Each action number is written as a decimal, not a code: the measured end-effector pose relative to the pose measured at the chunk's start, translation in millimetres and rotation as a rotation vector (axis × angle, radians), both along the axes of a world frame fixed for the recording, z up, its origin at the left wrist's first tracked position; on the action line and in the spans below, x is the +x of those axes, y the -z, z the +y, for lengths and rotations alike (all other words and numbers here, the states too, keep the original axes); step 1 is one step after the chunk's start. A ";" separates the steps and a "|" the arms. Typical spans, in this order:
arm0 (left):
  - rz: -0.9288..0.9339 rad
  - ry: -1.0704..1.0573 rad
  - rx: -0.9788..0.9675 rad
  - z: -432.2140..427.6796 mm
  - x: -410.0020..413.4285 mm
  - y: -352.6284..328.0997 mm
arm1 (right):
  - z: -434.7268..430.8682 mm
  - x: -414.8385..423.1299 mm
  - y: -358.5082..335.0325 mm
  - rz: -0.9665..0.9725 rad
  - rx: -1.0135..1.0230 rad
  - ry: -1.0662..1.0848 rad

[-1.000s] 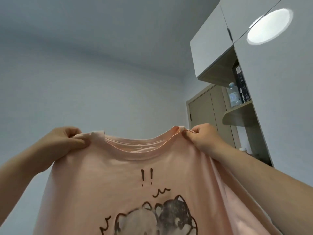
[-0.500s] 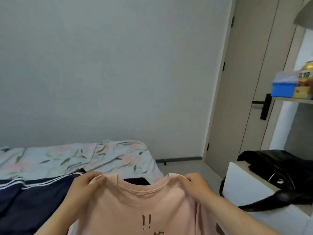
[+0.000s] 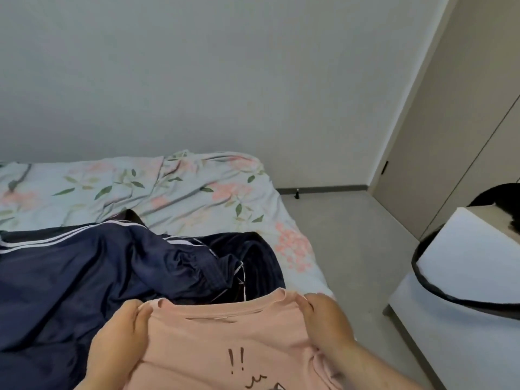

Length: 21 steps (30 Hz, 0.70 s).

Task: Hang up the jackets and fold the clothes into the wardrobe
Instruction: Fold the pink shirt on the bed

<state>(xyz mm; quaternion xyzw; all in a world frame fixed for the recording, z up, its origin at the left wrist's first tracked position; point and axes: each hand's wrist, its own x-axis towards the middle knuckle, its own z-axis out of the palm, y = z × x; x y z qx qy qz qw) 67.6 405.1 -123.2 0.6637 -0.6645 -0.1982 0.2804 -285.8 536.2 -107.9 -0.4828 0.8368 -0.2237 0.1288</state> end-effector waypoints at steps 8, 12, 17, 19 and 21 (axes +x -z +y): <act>-0.027 -0.041 -0.198 -69.5 -15.8 9.4 | -78.0 -11.6 35.2 0.148 -0.004 -0.071; -0.020 -0.086 -0.226 -95.3 -14.5 33.3 | -102.3 -12.6 66.8 0.263 -0.061 -0.079; -0.058 -0.111 -0.219 -112.7 -21.5 41.7 | -129.0 -22.1 75.0 0.299 -0.067 -0.103; -0.095 -0.104 -0.211 -111.9 -21.3 40.8 | -128.2 -22.0 74.1 0.220 -0.047 -0.125; -0.154 -0.105 -0.191 -112.0 -18.0 40.9 | -120.8 -22.0 66.9 0.090 -0.019 -0.182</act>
